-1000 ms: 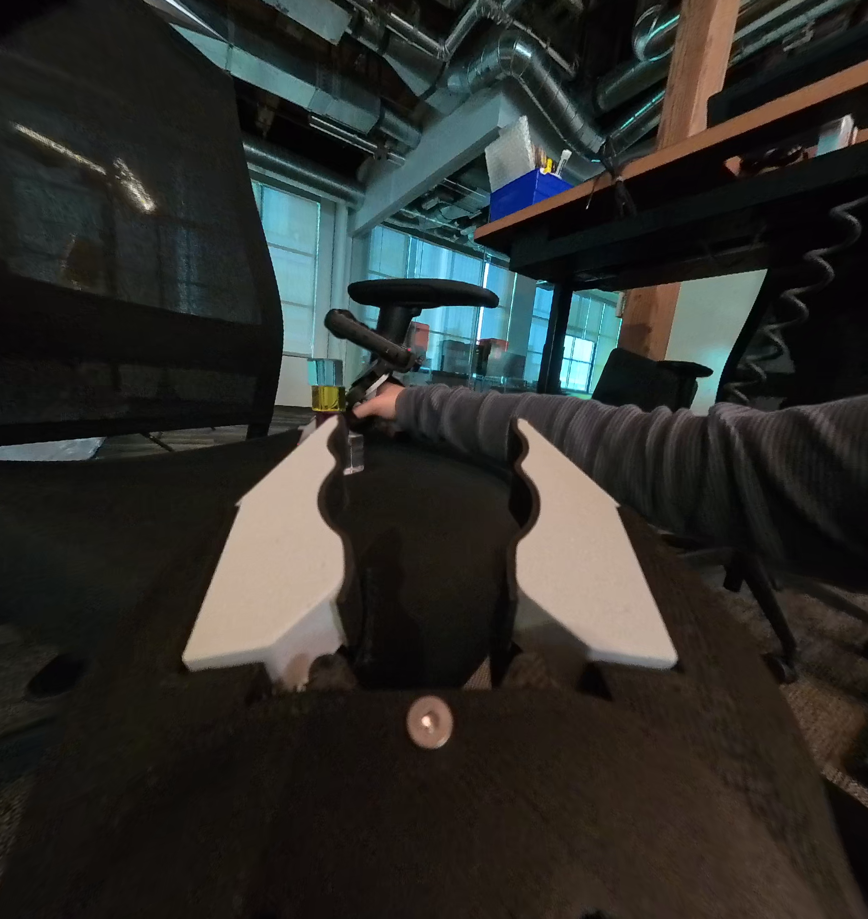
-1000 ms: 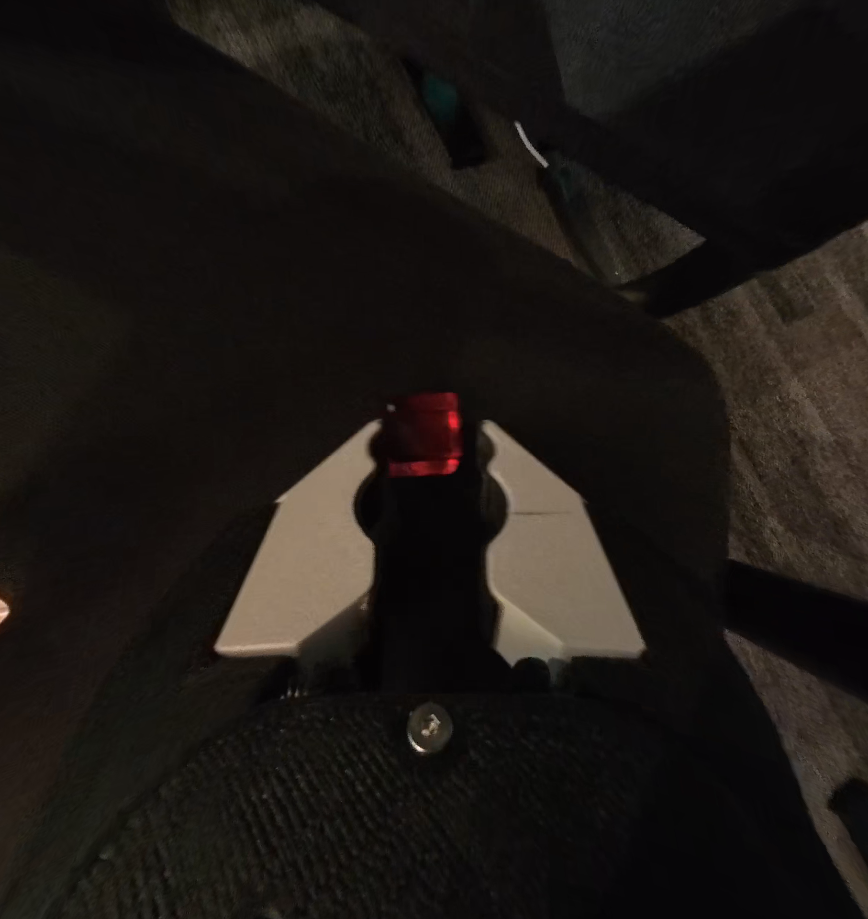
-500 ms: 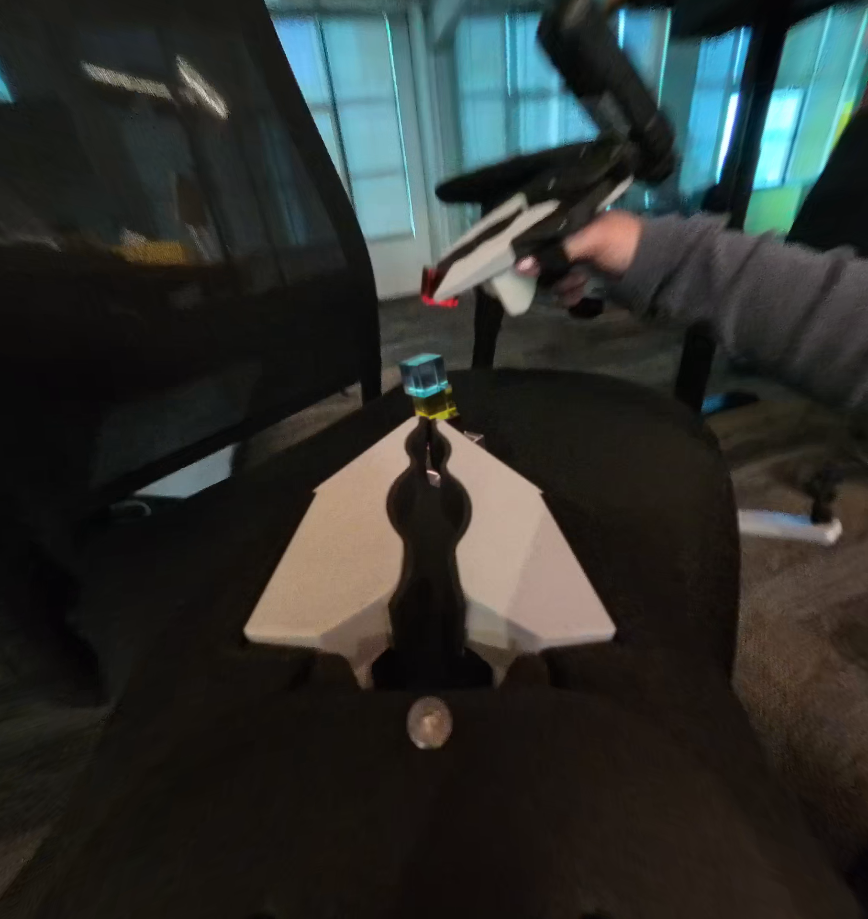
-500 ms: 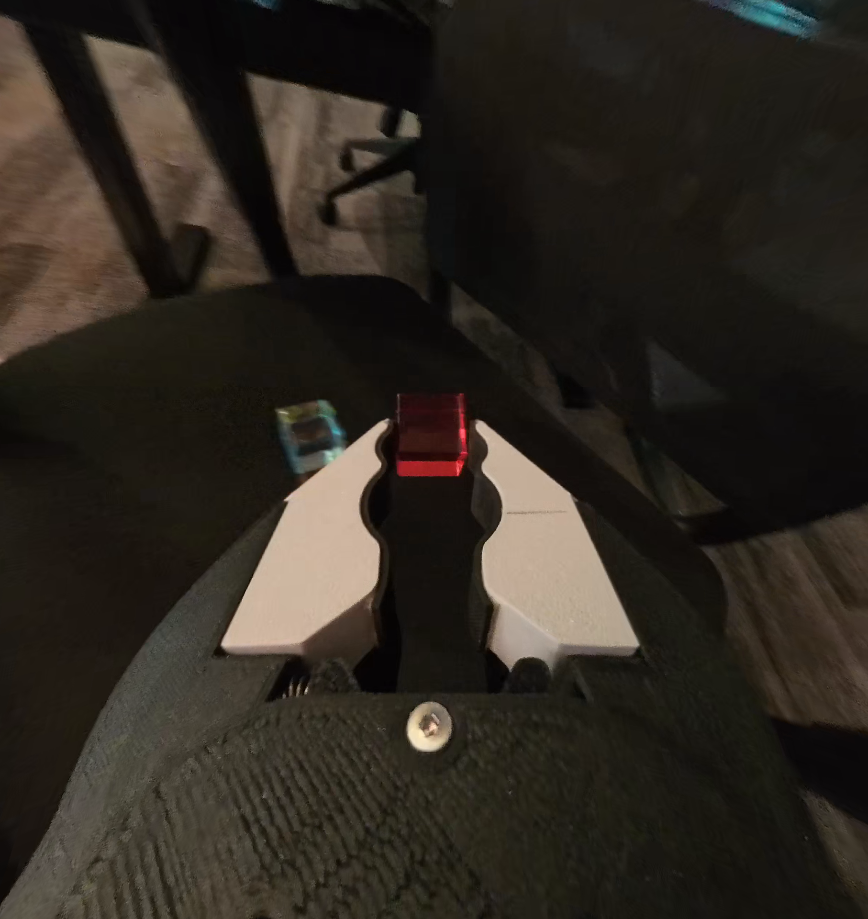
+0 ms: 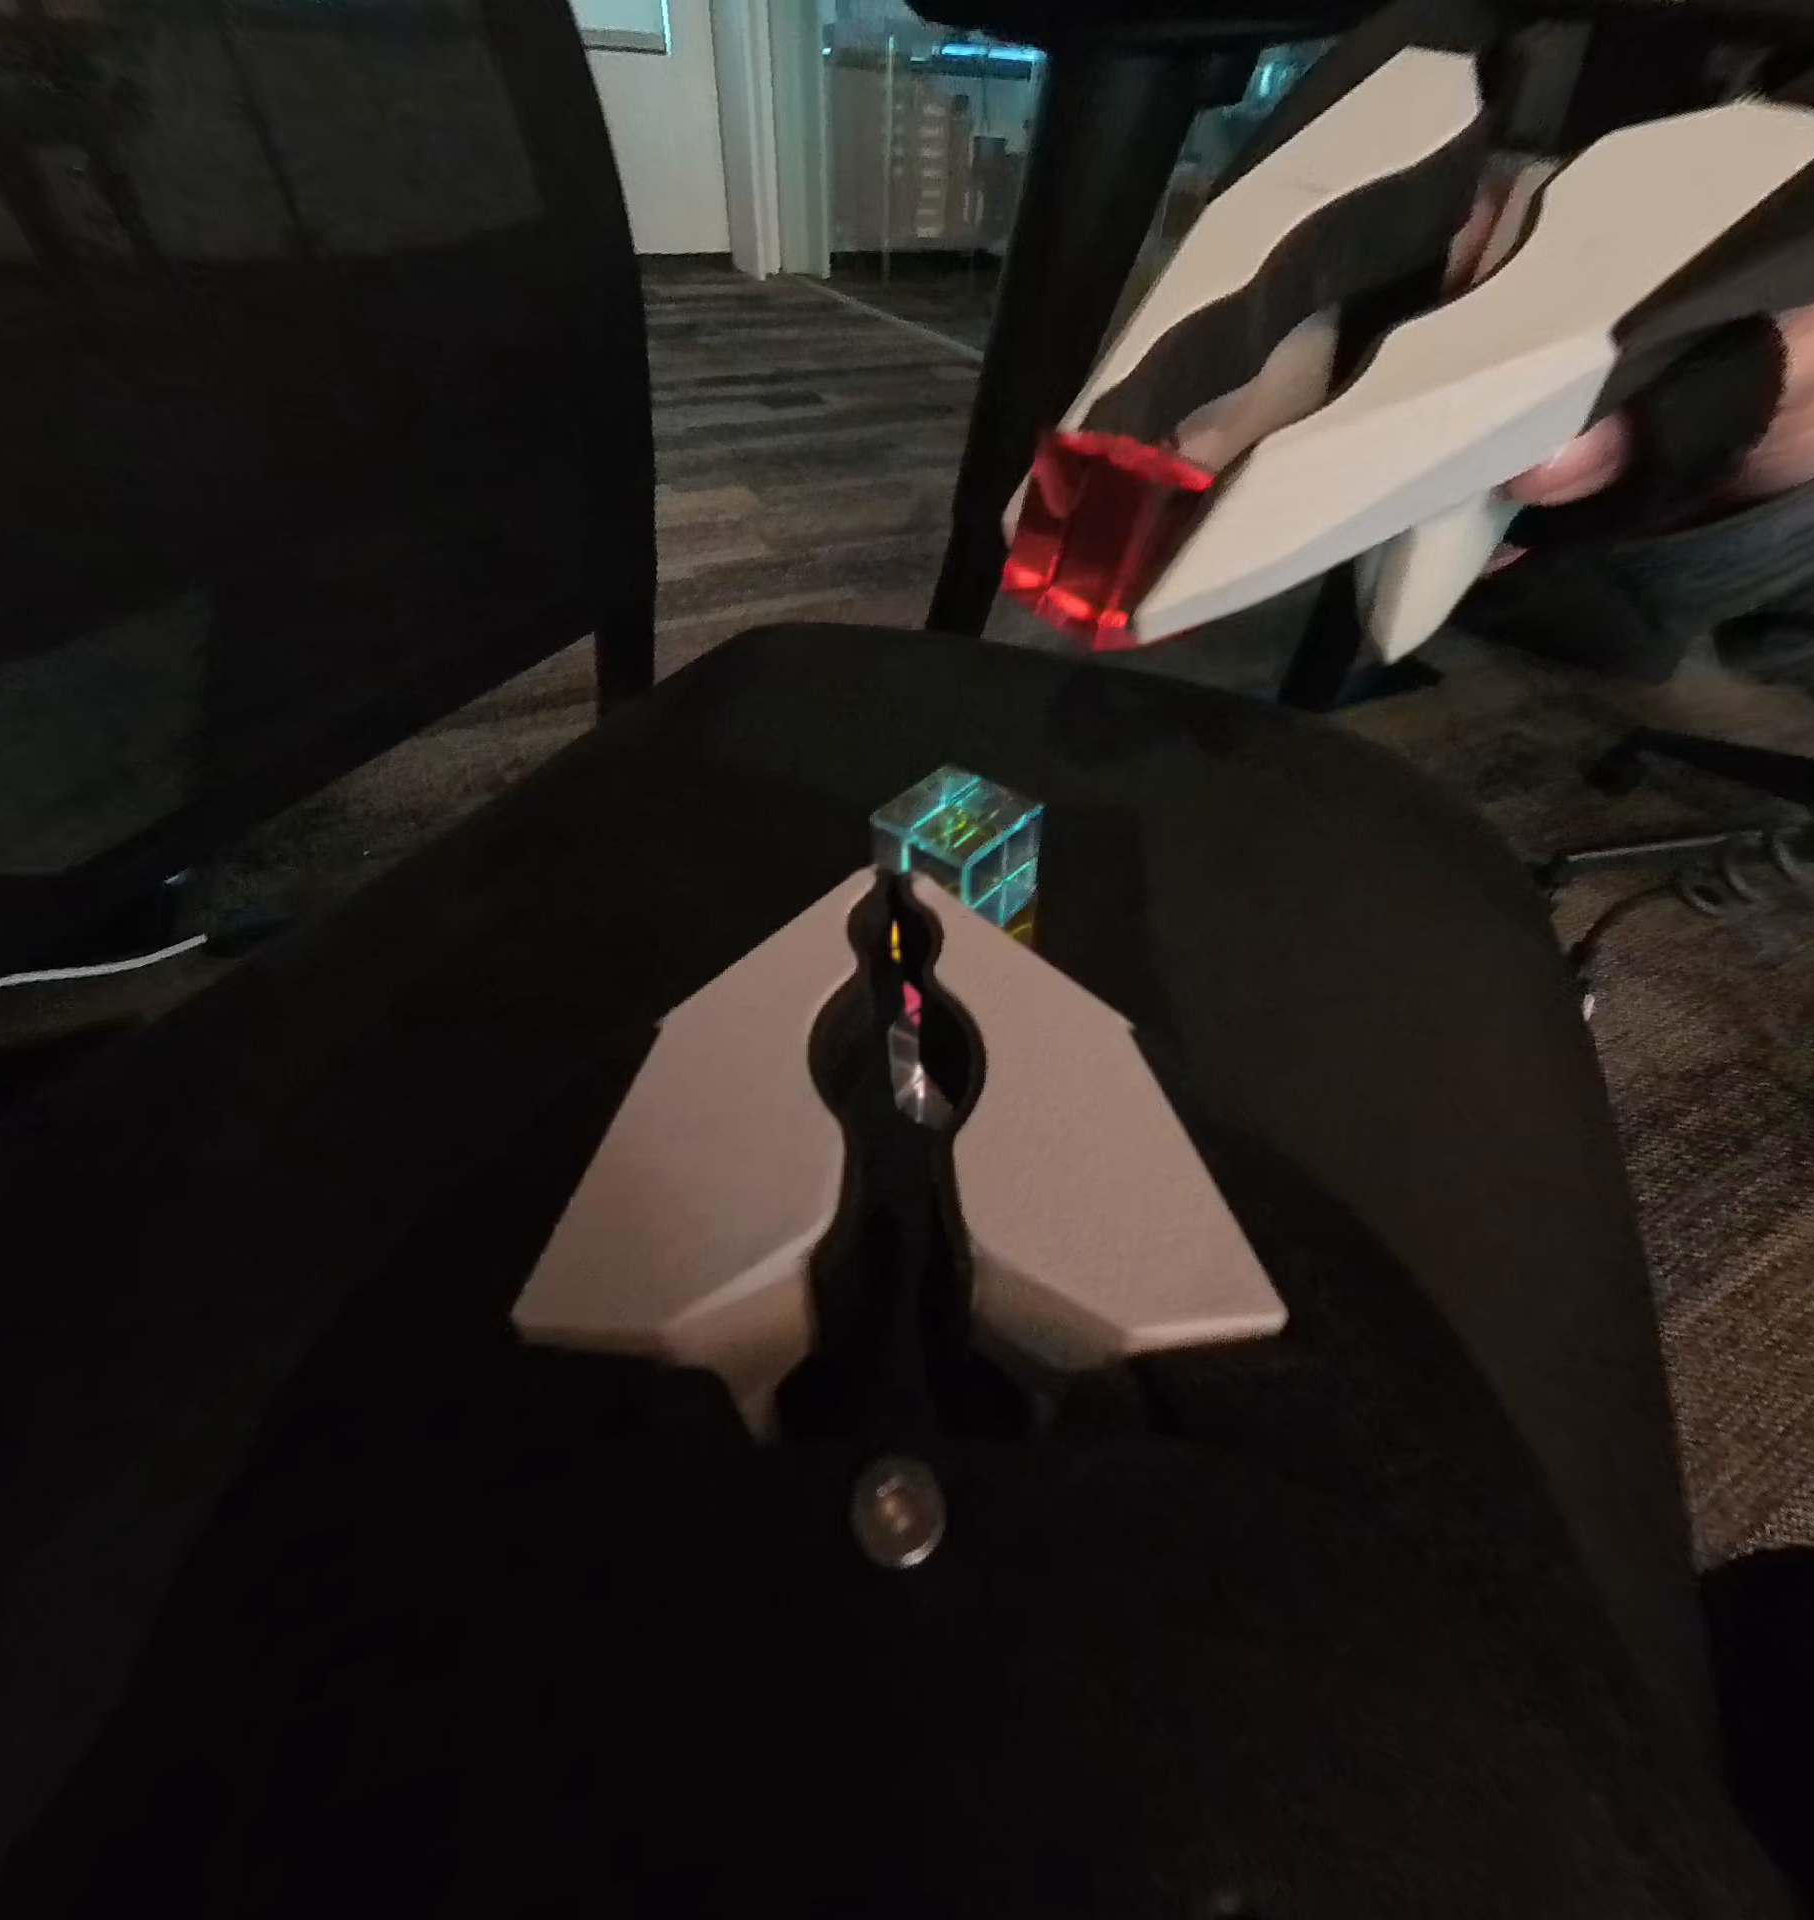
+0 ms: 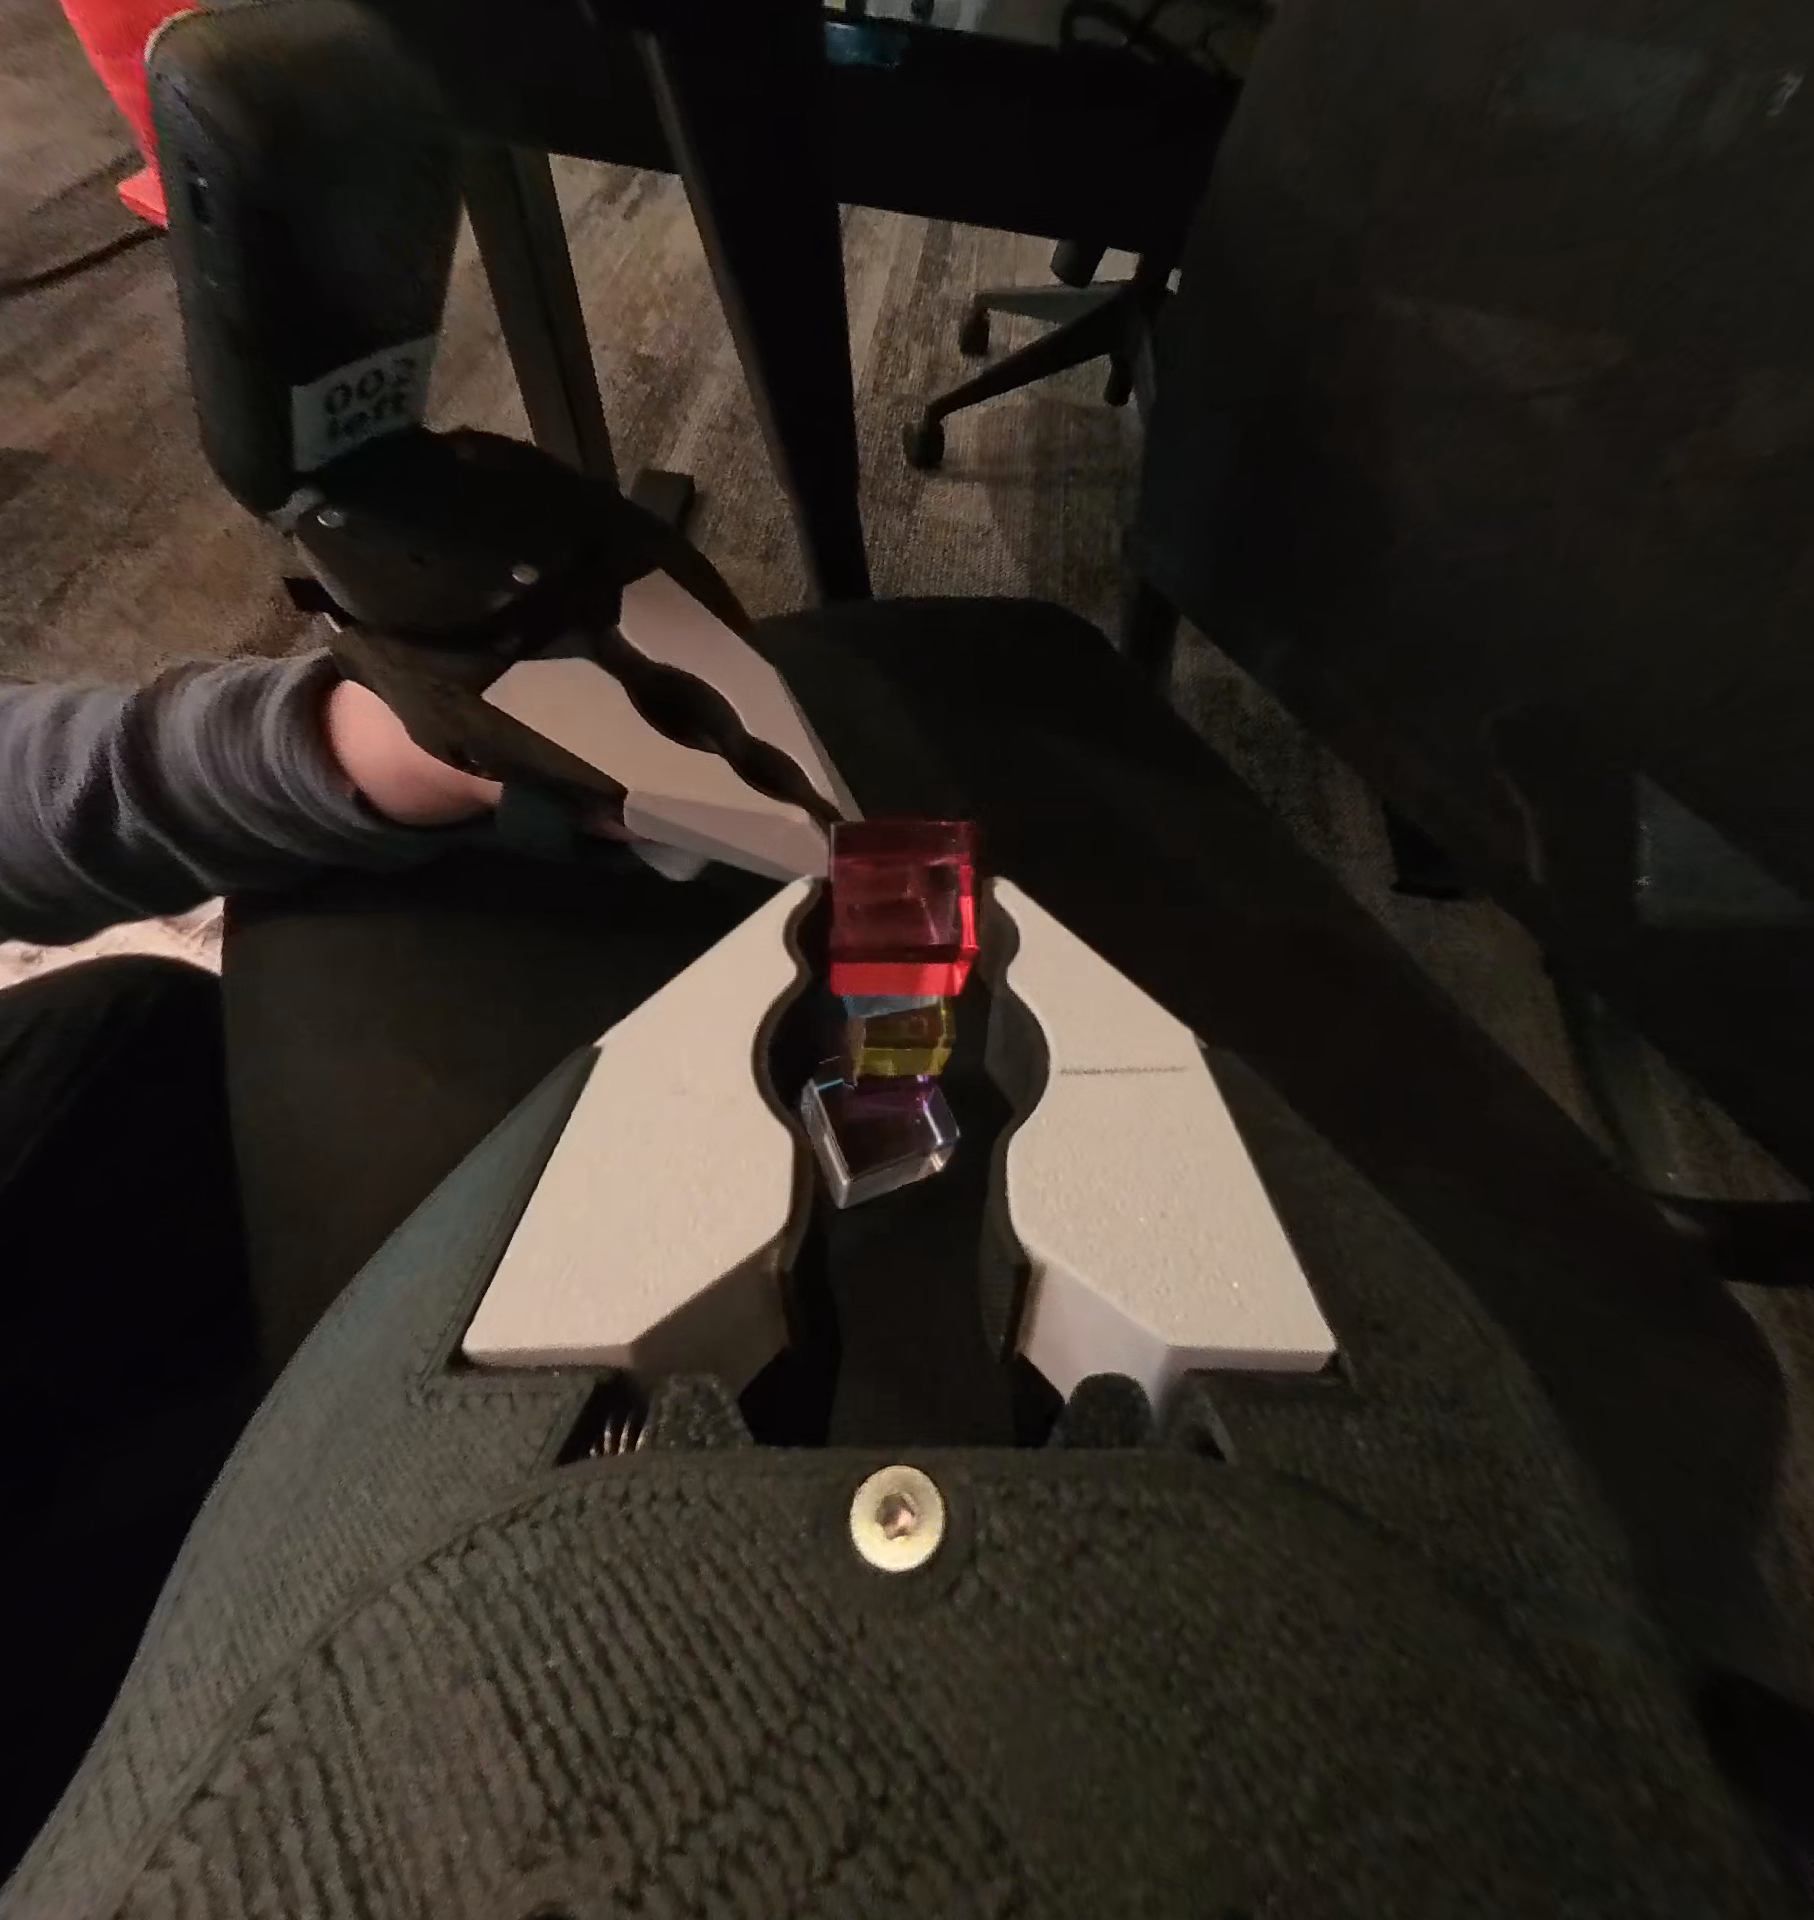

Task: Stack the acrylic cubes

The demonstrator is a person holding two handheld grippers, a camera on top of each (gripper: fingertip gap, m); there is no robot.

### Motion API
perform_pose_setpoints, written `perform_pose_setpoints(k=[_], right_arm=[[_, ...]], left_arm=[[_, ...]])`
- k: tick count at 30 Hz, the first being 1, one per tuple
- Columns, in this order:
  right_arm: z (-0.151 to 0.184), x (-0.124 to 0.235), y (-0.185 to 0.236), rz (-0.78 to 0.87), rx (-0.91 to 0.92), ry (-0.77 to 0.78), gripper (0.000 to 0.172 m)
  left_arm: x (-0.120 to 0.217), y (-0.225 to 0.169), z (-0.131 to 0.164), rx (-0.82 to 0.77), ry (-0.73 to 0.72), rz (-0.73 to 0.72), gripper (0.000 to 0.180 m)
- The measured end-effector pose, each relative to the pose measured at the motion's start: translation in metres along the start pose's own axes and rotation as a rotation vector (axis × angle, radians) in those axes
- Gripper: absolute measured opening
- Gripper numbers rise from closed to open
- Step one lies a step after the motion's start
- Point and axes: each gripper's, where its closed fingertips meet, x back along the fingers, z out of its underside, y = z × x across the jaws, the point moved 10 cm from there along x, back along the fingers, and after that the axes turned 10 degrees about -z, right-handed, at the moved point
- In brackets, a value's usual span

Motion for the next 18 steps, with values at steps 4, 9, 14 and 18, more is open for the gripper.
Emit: perform_pose_setpoints(k=[4, 9, 14, 18], right_arm=[[0.001, -0.009, -0.003, -0.010, -0.004, 0.046, 0.028], [0.003, -0.021, -0.010, -0.026, -0.023, 0.075, 0.027], [0.005, -0.033, -0.014, -0.030, -0.028, 0.128, 0.027], [0.005, -0.035, -0.014, -0.018, -0.032, 0.145, 0.032]], left_arm=[[-0.004, -0.005, -0.001, -0.001, -0.003, 0.021, 0.000], [0.002, 0.001, 0.001, 0.067, -0.050, 0.058, 0.000], [0.003, 0.002, 0.005, 0.068, -0.041, 0.049, 0.000], [0.000, 0.001, 0.005, 0.059, -0.026, 0.043, 0.000]])
